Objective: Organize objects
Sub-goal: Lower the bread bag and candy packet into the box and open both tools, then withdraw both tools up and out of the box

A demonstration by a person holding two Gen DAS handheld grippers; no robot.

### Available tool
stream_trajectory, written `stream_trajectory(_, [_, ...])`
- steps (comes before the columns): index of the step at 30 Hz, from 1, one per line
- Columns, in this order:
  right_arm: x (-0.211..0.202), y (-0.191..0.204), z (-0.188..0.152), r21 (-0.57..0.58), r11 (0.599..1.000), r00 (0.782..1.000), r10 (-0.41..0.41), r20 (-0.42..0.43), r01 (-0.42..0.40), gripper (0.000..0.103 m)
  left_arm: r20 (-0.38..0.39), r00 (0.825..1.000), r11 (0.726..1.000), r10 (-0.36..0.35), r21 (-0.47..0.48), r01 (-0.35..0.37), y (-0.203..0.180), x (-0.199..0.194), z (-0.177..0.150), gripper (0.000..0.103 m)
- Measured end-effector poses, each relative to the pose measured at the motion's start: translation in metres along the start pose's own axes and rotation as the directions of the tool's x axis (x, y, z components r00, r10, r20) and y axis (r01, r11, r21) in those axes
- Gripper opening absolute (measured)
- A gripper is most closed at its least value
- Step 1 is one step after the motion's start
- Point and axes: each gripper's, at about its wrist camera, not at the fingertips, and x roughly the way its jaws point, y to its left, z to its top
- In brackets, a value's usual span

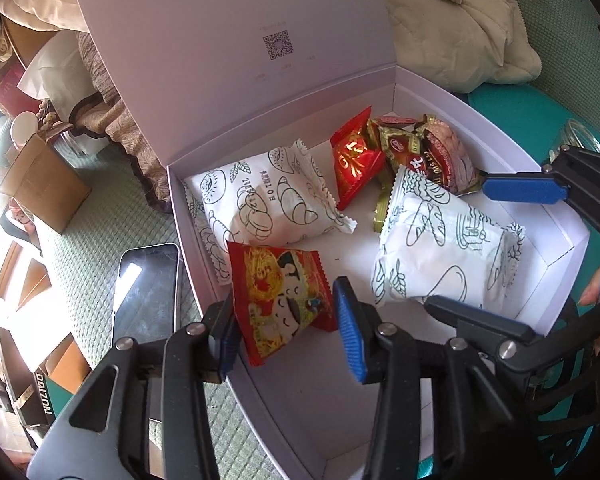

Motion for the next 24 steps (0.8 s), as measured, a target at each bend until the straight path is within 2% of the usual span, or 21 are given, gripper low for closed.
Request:
stream_trajectory(5, [-0.014,-0.002,-0.001,0.000,1.000,0.999,-0.031,0.020,0.031,0.085,0.016,1.000,1.000,0.026,-0.002,-0.026,0.001,-0.007,0.000,0.054])
stream_trajectory(15, [-0.047,-0.003,0.016,0.020,0.997,0.993,-0.070,0.096,0.068,0.085,0.076,0.997,1.000,0.023,-0.023,-0.021,0.011,-0.041,0.011,0.056])
stream_trajectory(24, [-0.086,0.000,0.031,0.027,0.994,0.980,-0.107,0.169,0.104,0.085,0.147,0.988,0.997,0.040,-0.065,-0.031,0.021,-0.080,0.020,0.066])
